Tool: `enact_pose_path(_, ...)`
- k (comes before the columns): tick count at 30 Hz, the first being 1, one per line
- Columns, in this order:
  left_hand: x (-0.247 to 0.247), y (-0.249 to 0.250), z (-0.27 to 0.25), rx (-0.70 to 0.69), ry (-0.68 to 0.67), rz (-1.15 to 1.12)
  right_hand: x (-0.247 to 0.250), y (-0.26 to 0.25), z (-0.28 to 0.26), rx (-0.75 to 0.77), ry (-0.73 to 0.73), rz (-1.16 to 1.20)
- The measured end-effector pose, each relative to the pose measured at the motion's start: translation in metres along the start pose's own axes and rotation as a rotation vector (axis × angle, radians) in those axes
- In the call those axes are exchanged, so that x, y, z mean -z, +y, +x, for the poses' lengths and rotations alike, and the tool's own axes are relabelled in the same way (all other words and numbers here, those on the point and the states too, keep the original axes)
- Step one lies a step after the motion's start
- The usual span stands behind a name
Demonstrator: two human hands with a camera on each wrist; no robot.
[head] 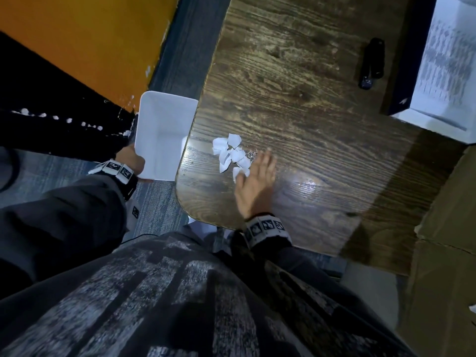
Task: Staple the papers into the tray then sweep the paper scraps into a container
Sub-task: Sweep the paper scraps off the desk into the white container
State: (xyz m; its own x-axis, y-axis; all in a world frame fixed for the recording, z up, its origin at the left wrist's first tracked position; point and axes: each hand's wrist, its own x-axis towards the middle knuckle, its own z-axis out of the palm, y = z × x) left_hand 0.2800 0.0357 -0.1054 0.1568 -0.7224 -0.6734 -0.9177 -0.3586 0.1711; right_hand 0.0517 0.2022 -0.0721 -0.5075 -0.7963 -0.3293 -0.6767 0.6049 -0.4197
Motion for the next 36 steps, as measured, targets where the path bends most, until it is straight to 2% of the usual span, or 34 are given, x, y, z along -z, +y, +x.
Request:
enact_pose_path(2, 0.0, 0.0, 0.0, 0.01, 0.0, -0.011, 0.004, 0.012, -0.016, -0.089, 0.024, 0.025)
enact_pose_path(4, -0.001, 0.0, -0.001, 0.013, 0.017, -0.023, 0.001, 0.014, -0.031, -0.131, -0.068, 0.034)
enact_pose_path(6, -0.001, -0.002, -0.001, 0.015, 0.026, -0.035, -0.009, 0.004, -0.034, -0.175, -0.113, 0.042)
enact_pose_path(11, 0.001, -0.002, 0.002, 0.025, 0.024, -0.01, -0.028, -0.038, -0.017, -0.256, -0.089, -0.015)
enact_pose_path(14, 0.004, 0.003, 0.006, 0.094, 0.024, -0.027, -0.036, -0.046, -0.015, -0.213, 0.007, -0.022)
enact_pose_path(19, 0.01, 0.013, 0.007, 0.163, -0.006, -0.117, -0.037, -0.044, -0.017, -0.052, -0.033, -0.025)
enact_pose_path(22, 0.012, 0.019, 0.007, 0.2, -0.01, -0.166, -0.028, -0.037, -0.015, 0.002, 0.039, -0.008)
enact_pose_path(24, 0.013, 0.024, 0.005, 0.192, -0.026, -0.16, -0.022, -0.043, -0.012, 0.03, 0.019, -0.056)
enact_pose_path(27, 0.016, 0.03, 0.002, 0.179, -0.028, -0.129, -0.029, -0.066, -0.004, 0.061, -0.109, -0.124)
enact_pose_path(30, 0.02, 0.035, 0.003, 0.162, -0.036, -0.123, -0.041, -0.088, 0.001, 0.102, -0.162, -0.143)
enact_pose_path(33, 0.023, 0.038, 0.002, 0.127, -0.045, -0.083, -0.046, -0.099, 0.002, 0.157, -0.175, -0.177)
enact_pose_path(36, 0.026, 0.037, 0.001, 0.027, -0.045, 0.03, -0.034, -0.093, 0.01, 0.158, -0.148, -0.161)
